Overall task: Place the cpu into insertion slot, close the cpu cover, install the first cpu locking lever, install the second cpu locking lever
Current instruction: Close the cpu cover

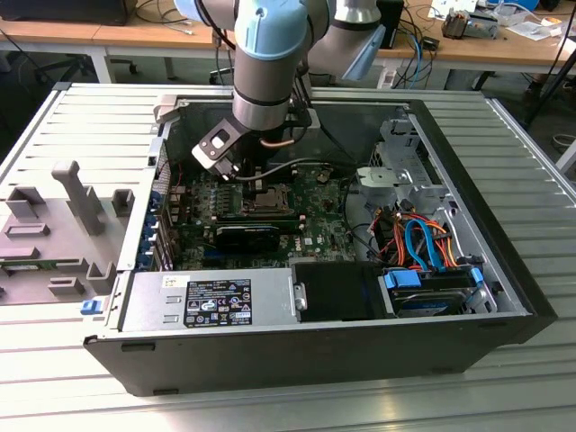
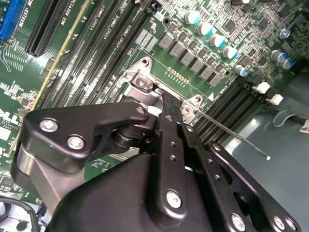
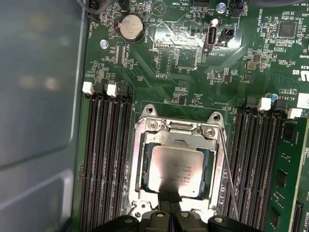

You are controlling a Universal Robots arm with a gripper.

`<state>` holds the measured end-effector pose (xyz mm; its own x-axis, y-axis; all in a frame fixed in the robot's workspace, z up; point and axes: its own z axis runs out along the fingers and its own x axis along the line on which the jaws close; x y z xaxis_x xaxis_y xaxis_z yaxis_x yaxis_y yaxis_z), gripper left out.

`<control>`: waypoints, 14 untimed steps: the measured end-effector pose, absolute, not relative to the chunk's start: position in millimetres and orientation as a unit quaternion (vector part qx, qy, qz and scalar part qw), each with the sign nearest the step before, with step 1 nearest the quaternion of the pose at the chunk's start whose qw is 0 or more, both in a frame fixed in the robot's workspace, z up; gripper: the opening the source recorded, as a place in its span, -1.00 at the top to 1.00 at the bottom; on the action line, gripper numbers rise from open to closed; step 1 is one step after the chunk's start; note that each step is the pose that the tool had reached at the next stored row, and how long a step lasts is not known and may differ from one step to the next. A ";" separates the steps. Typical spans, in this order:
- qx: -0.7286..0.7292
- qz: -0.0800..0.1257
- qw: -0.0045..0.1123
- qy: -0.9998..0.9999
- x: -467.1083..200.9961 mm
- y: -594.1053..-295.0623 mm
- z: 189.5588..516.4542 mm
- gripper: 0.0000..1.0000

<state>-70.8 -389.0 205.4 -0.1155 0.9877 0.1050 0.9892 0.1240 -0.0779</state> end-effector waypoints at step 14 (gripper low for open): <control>-0.662 -0.005 0.066 -0.747 -64.0 -388.7 225.3 0.79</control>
